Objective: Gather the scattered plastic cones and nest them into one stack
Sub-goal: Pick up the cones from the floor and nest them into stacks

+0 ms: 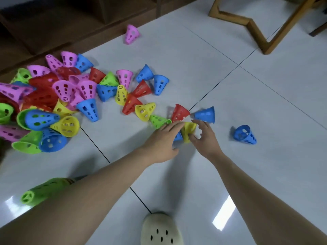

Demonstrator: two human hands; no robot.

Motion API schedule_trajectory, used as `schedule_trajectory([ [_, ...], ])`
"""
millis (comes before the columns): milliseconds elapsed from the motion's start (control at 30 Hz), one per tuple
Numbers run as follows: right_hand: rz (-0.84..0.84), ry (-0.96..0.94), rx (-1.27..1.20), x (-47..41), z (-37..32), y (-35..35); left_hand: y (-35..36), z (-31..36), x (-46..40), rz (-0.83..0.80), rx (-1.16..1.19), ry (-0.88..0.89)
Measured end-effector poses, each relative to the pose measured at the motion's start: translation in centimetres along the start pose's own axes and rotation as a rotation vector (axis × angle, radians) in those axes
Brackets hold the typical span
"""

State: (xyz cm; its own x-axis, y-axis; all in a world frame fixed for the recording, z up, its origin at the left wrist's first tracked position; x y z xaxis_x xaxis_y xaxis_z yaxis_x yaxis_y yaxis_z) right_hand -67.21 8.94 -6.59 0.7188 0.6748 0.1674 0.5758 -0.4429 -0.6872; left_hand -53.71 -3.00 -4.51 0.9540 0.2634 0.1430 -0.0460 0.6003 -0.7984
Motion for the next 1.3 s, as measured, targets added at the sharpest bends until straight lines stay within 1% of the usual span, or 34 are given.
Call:
schedule_trajectory([
  [133,0.024,0.091,-0.095,-0.6,0.7,-0.2,2.6,-0.6,-0.7,0.081,-0.067,-0.084],
  [233,-0.019,0.17,-0.159,-0.4,0.7,0.4,3.2,-2.0,0.1,0.118,-0.028,-0.209],
  [333,0.013,0.245,-0.196,0.1,0.7,1.4,3.7,-2.9,1.8,0.158,0.028,-0.322],
  [467,0.075,0.323,-0.286,1.7,0.0,3.0,4.0,-1.7,3.5,0.159,0.039,-0.356],
  [533,0.103,0.346,-0.35,2.4,-0.5,3.4,3.7,-0.7,4.5,0.2,0.142,-0.41],
  [600,0.145,0.349,-0.45,2.7,-1.0,3.4,3.1,0.3,5.9,0.298,0.356,-0.483],
  [633,0.159,0.338,-0.509,2.9,-1.5,3.3,2.5,0.7,6.6,0.355,0.46,-0.513],
  [700,0.148,0.307,-0.619,3.4,-3.1,3.1,1.1,1.6,8.0,0.455,0.591,-0.553],
  [800,0.087,0.227,-0.76,4.4,-6.9,3.0,-1.8,2.4,10.2,0.547,0.671,-0.572],
  [900,0.032,0.116,-0.856,5.5,-10.5,3.1,-4.8,2.4,12.9,0.558,0.664,-0.58],
  [1067,-0.097,-0.029,-0.858,7.7,-15.6,3.9,-9.4,1.7,20.6,0.59,0.689,-0.604],
  [1200,-0.173,-0.101,-0.838,9.6,-18.8,5.3,-11.1,1.4,27.7,0.609,0.619,-0.663],
  [1300,-0.239,-0.147,-0.812,10.9,-20.8,6.2,-11.1,1.3,31.1,0.617,0.494,-0.701],
])
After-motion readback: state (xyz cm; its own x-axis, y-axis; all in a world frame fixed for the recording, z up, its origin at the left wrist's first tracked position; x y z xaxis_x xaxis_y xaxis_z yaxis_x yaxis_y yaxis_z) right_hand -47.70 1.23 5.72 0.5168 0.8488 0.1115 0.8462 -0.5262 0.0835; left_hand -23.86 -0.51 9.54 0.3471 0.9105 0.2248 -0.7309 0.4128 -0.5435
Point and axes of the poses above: each hand's wrist, its own x-axis away from the middle knuckle, its own y-axis out of the palm, z = x × y, the point moved 4 cm from there along -x, towards the middle knuckle
